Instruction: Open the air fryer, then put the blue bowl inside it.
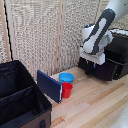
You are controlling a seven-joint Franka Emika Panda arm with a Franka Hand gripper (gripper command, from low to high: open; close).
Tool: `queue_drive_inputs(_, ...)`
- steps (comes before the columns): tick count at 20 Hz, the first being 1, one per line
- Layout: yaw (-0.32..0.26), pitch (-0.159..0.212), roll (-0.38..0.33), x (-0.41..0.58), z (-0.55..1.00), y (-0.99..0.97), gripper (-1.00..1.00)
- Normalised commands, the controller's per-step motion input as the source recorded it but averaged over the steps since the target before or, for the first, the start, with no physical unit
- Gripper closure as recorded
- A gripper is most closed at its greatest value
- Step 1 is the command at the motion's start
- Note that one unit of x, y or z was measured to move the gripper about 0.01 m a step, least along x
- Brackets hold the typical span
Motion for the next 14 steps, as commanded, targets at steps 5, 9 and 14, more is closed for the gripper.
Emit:
queue_drive_inputs(5, 0.096, 0.040, -0.131, 0.006, -0.25, 0.45, 1.00)
queue_drive_inputs(9, 0.061, 0.100, -0.142, 0.004, -0.26, 0.08, 1.00)
queue_drive_inputs(14, -0.030, 0.049, -0.030, -0.010, -0.09, -0.01, 1.00)
